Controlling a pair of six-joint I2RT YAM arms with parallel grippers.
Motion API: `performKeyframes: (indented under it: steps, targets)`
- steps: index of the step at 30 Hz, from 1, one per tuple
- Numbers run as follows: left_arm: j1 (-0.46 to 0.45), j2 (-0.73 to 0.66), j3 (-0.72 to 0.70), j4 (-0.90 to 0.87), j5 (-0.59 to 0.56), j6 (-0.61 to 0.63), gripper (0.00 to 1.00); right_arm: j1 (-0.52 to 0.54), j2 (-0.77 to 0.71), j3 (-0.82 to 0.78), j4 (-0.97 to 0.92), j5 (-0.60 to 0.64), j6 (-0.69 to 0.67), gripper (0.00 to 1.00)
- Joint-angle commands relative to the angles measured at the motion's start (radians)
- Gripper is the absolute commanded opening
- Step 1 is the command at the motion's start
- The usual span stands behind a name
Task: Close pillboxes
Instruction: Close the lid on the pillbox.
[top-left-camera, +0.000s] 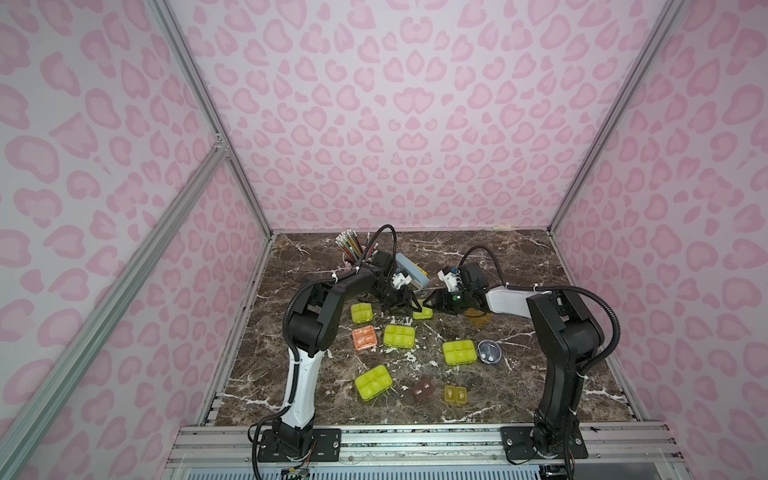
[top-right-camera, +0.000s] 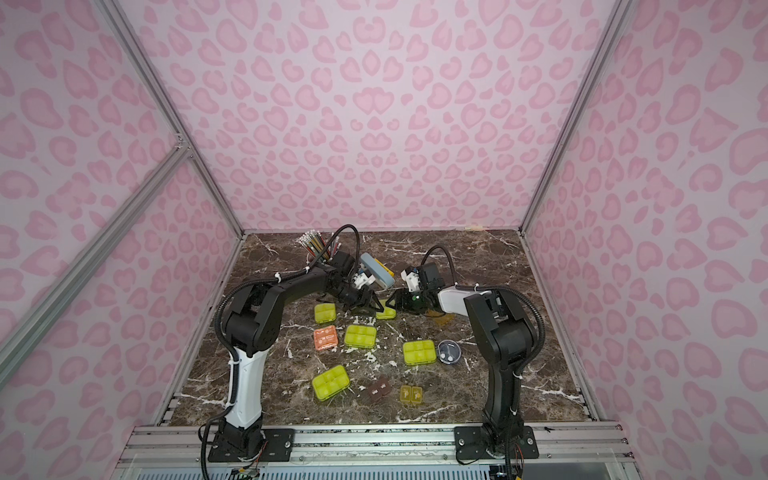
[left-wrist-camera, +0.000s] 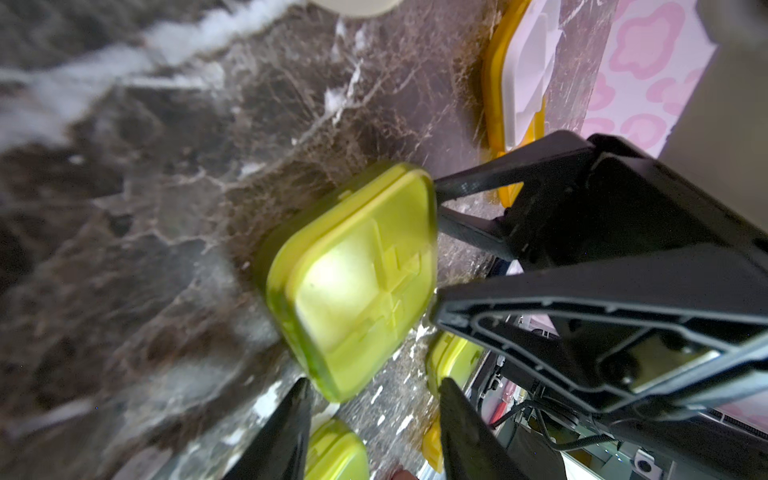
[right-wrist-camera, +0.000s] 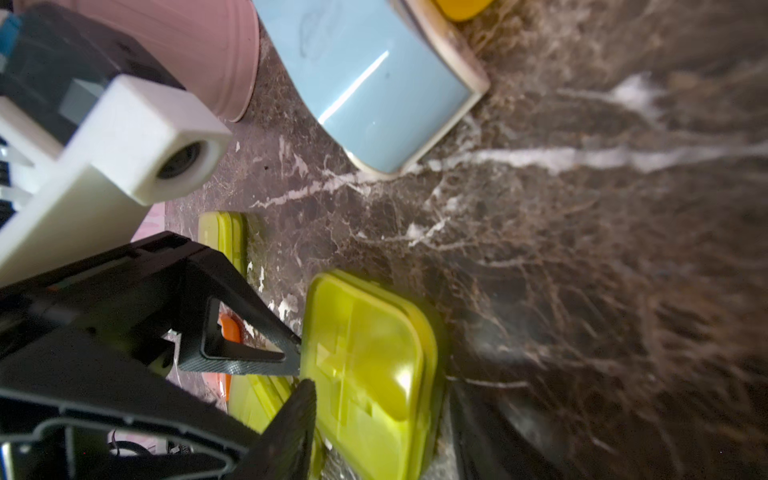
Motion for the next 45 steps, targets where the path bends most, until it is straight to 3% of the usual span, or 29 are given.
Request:
performKeyframes:
  steps: [1,6,12,18,22,29,45]
  targets:
    - [0.001,-0.003,0.01,-0.015,-0.006,0.023,0.52,-0.004,0.025,0.001,-0.088,0.067,-0.029,0.54]
    - [0.001,0.005,0.015,-0.018,-0.006,0.023,0.51,-0.007,0.05,0.004,-0.076,0.028,-0.031,0.51]
    - [0.001,0.016,0.014,-0.02,-0.005,0.025,0.51,-0.007,0.061,-0.021,-0.029,-0.003,-0.009,0.41]
    - [0.0,0.02,0.016,-0.018,-0.004,0.026,0.5,-0.004,0.055,-0.033,-0.039,0.03,-0.02,0.29]
    - [0.001,0.022,0.016,-0.018,-0.002,0.025,0.51,-0.001,0.052,-0.035,-0.066,0.069,-0.03,0.26]
    - [0.001,0.022,0.018,-0.017,-0.001,0.023,0.5,0.0,0.037,-0.036,-0.065,0.07,-0.024,0.28]
    - [0.035,-0.052,0.02,-0.024,-0.016,0.031,0.55,0.002,-0.169,-0.017,-0.159,0.072,-0.044,0.46]
